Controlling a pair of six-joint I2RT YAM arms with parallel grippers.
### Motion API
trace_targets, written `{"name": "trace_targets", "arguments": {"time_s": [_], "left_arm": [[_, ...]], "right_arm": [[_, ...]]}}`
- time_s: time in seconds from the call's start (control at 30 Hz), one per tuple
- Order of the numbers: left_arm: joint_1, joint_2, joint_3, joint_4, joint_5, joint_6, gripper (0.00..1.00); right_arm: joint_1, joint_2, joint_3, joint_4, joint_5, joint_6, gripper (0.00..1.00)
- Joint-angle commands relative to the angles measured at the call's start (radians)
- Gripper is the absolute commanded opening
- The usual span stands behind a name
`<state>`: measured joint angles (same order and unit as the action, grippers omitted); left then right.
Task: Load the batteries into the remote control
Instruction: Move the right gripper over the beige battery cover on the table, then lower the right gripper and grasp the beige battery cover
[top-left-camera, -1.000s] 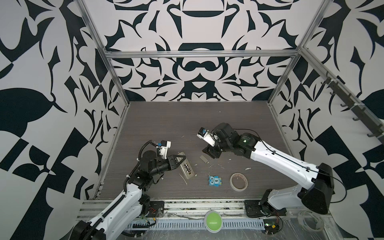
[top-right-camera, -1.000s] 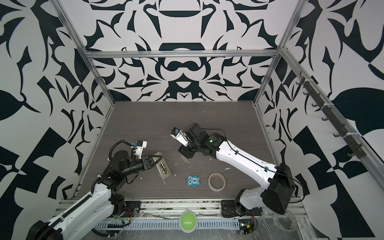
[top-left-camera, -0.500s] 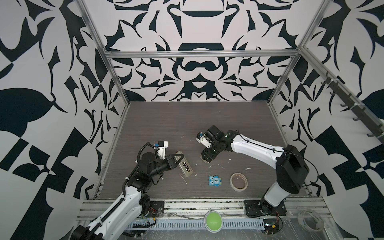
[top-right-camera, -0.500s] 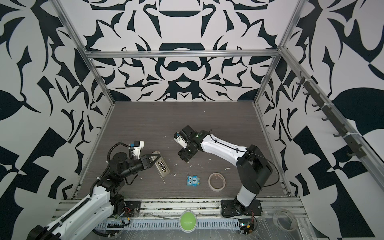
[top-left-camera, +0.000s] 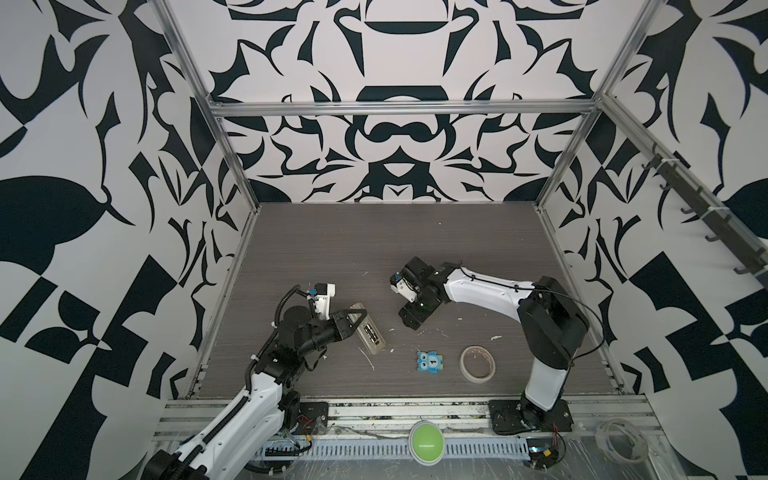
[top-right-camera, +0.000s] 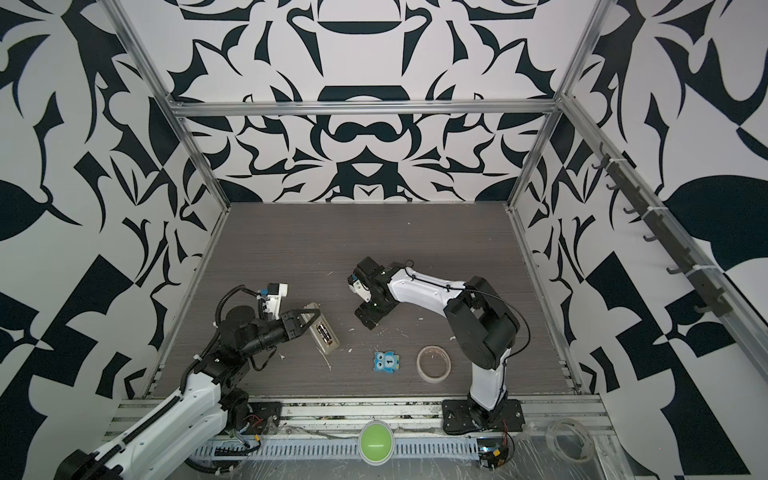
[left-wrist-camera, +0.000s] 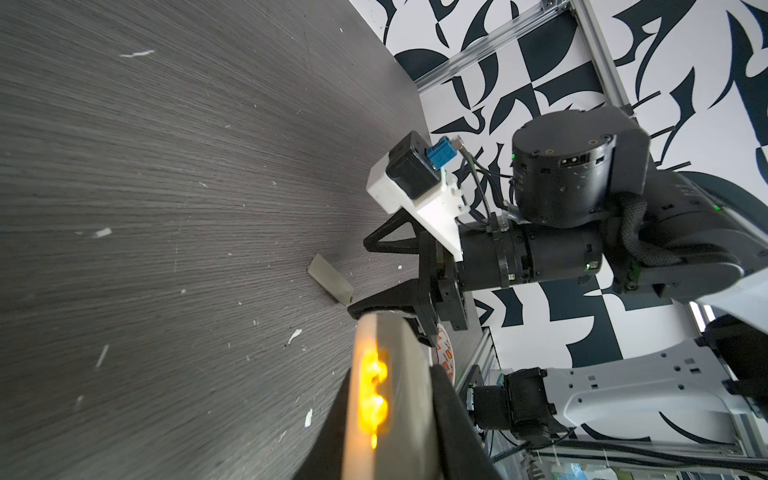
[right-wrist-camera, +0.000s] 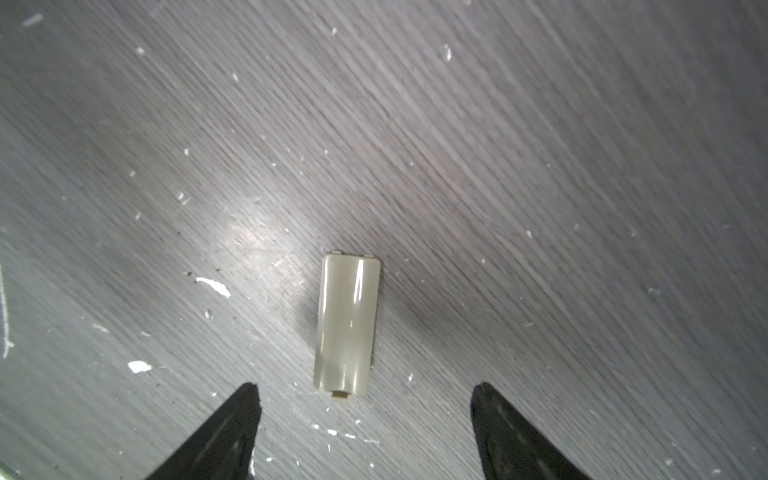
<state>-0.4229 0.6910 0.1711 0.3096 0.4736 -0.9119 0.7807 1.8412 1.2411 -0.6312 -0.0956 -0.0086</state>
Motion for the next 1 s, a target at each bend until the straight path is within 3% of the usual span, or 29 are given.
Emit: {"name": "trace_targets", "arguments": {"time_s": [0.0,0.97], "left_arm": [[0.004,-0.007,-0.013,0.031,-0.01,-0.001,0.0],[0.007,-0.038,-0.012,-0.015,-0.012,0.01,0.0]], "right_arm": [[0.0,0.01,0.038,-0.01,0.011,0.013,0.82],[0.058,0.067,0.071,-0.071,0.076,0.029,0.58]]}}
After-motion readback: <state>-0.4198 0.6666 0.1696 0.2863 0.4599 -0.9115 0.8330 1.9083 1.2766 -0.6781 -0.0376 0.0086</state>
